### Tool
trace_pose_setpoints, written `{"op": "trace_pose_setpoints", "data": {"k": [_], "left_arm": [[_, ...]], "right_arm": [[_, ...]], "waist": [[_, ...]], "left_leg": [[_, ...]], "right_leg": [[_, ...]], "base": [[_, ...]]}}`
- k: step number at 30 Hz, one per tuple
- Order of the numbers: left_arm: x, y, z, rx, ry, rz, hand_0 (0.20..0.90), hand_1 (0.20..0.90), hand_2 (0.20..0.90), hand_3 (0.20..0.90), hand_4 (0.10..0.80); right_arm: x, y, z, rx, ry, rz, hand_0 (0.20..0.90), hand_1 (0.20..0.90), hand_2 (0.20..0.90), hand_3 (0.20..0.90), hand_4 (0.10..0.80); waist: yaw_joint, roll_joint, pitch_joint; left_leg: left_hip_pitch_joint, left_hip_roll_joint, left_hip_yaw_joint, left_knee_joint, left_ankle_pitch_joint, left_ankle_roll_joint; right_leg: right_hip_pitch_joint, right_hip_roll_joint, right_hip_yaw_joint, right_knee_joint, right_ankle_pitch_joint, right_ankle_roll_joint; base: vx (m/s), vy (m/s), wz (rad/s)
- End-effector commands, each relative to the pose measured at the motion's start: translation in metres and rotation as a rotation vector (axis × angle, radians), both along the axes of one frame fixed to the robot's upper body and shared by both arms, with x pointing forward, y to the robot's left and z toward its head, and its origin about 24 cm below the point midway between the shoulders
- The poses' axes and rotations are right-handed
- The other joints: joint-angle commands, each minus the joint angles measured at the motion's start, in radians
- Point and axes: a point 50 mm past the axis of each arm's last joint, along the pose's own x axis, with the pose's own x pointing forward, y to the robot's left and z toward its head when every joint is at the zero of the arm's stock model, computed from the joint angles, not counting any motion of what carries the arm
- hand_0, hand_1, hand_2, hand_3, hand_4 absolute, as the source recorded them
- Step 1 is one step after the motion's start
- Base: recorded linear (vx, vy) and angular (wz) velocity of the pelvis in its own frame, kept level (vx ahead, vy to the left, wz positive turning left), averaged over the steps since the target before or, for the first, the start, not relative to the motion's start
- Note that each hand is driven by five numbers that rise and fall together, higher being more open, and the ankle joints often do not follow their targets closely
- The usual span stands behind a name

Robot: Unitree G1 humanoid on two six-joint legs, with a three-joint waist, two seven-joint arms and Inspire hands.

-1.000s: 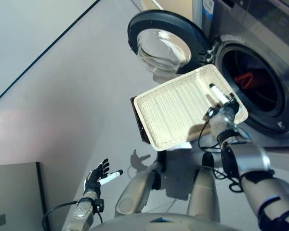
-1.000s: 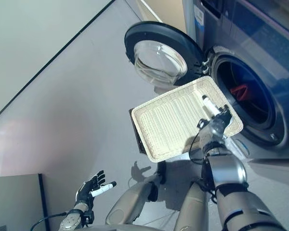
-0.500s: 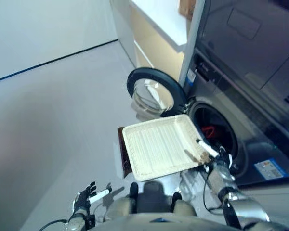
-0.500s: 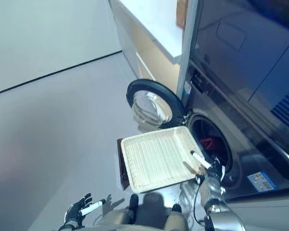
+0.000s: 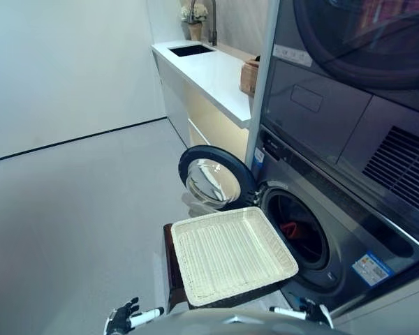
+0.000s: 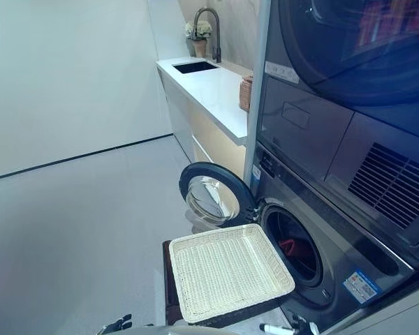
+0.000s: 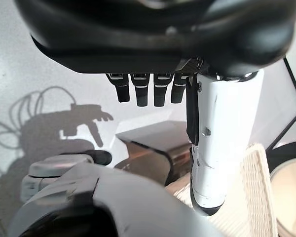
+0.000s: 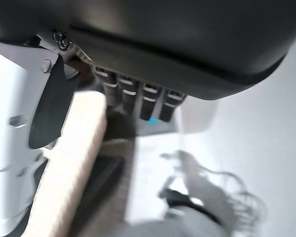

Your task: Pick up the clothes and place them into the washing machine

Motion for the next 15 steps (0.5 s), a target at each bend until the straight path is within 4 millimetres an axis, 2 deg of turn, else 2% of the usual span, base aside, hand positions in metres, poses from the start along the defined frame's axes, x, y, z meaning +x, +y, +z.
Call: {"op": "trace_pose_setpoints", "data": {"k": [1,4,15], "left_arm": [[0.028,0.013,0.006,0.034,-0.082,-0.019,0.9,0.9,0.9,0.9,0.8],[0.03,0.014,0.006,0.034,-0.088,-0.008,0.9,0.9,0.9,0.9,0.8],[0.028,0.01,0.004,0.039,-0.069,-0.004,0.9,0.9,0.9,0.9,0.8]], "right_arm": [[0.001,0.001,0.0,-0.024,0.004,0.039,0.9,0.9,0.9,0.9,0.8],[0.0,-0.002,0.001,-0.036,-0.009,0.001,0.9,0.9,0.9,0.9,0.8],[0.029,0.006,0.002,-0.025,-0.111,0.001,0.9,0.9,0.9,0.9,0.8]], "waist": [[-0.013,-0.051,-0.016],[-0.021,-0.049,-0.019],[-0.031,-0.046,-0.023]], "left_leg": [[0.019,-0.013,0.019,0.012,-0.023,-0.055],[0.028,-0.011,0.021,0.012,-0.026,-0.054],[0.037,-0.007,0.029,0.01,-0.032,-0.054]], "right_leg": [[0.073,0.012,-0.01,-0.169,0.096,0.011],[0.079,0.013,-0.004,-0.17,0.095,0.011],[0.077,0.018,0.009,-0.169,0.093,0.011]], "base": [[0.044,-0.021,-0.01],[0.013,-0.017,0.05],[0.004,-0.007,-0.03]]}}
